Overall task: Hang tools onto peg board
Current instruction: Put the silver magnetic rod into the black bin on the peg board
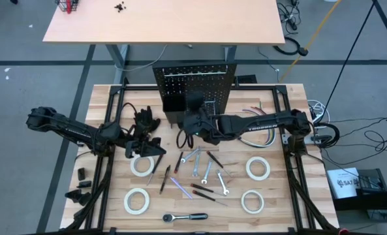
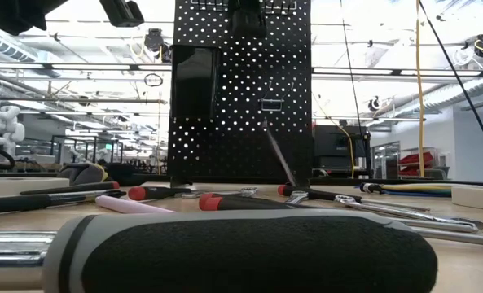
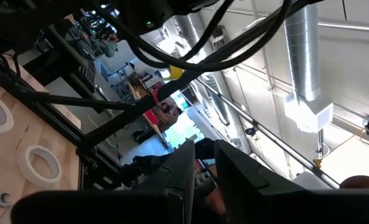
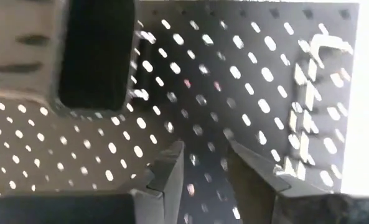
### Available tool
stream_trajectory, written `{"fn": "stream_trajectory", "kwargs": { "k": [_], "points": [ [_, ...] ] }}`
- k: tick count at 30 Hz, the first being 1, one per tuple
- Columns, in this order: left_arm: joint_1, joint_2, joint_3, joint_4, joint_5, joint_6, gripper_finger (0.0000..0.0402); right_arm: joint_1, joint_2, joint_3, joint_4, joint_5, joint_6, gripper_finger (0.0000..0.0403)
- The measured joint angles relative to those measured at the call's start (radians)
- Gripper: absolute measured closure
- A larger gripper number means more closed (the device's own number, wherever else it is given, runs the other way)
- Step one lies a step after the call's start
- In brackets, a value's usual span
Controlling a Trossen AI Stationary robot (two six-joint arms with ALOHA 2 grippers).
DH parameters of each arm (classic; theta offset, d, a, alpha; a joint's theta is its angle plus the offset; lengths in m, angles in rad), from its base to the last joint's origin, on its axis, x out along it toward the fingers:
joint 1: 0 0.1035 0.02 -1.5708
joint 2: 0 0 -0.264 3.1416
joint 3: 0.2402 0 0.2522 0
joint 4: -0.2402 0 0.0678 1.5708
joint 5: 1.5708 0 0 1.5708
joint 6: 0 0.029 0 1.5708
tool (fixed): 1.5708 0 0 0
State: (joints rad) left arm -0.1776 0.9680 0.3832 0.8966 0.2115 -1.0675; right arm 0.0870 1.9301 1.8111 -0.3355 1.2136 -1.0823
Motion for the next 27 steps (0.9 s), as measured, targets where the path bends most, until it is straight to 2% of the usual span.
{"fn": "stream_trajectory", "kwargs": {
  "k": [2,4,7,8,11,13,15,19,21,23,25,27],
  "points": [
    [0.0,0.0,0.0,0.003,0.004,-0.007,0.0336,0.018,-0.007,0.0,-0.029,0.04,0.107,0.0299],
    [0.0,0.0,0.0,0.003,0.019,-0.025,0.0336,0.048,-0.026,0.0,-0.11,0.033,0.286,0.0305],
    [0.0,0.0,0.0,0.007,0.024,-0.025,0.0336,0.105,-0.08,0.0,-0.285,-0.087,0.615,0.0309],
    [0.0,0.0,0.0,0.007,0.025,-0.025,0.0336,0.118,-0.103,0.0,-0.342,-0.174,0.751,0.0309],
    [0.0,0.0,0.0,0.003,0.034,-0.015,0.0336,0.117,-0.175,-0.001,-0.473,-0.567,1.161,0.0309],
    [0.0,0.0,0.0,-0.009,0.035,0.02,0.0336,0.107,-0.206,-0.021,-0.512,-0.809,1.32,0.0309],
    [0.0,0.0,0.0,-0.028,0.035,0.082,0.0336,0.114,-0.223,-0.076,-0.545,-0.968,1.385,0.0309],
    [0.0,0.0,0.0,-0.093,0.034,0.252,0.0336,0.178,-0.278,-0.29,-0.505,-1.128,1.409,0.0309],
    [0.0,0.001,-0.001,-0.12,0.031,0.295,0.0336,0.199,-0.332,-0.447,-0.369,-1.192,1.442,0.0309],
    [0.0,0.0,-0.001,-0.155,0.019,0.322,0.0336,0.207,-0.384,-0.616,-0.166,-1.209,1.425,0.0309],
    [0.0,0.001,-0.001,-0.2,-0.009,0.351,0.0336,0.208,-0.415,-0.766,0.054,-1.188,1.355,0.0309],
    [0.0,0.001,-0.001,-0.229,-0.051,0.388,0.0336,0.199,-0.422,-0.878,0.239,-1.173,1.206,0.0309]
  ]
}}
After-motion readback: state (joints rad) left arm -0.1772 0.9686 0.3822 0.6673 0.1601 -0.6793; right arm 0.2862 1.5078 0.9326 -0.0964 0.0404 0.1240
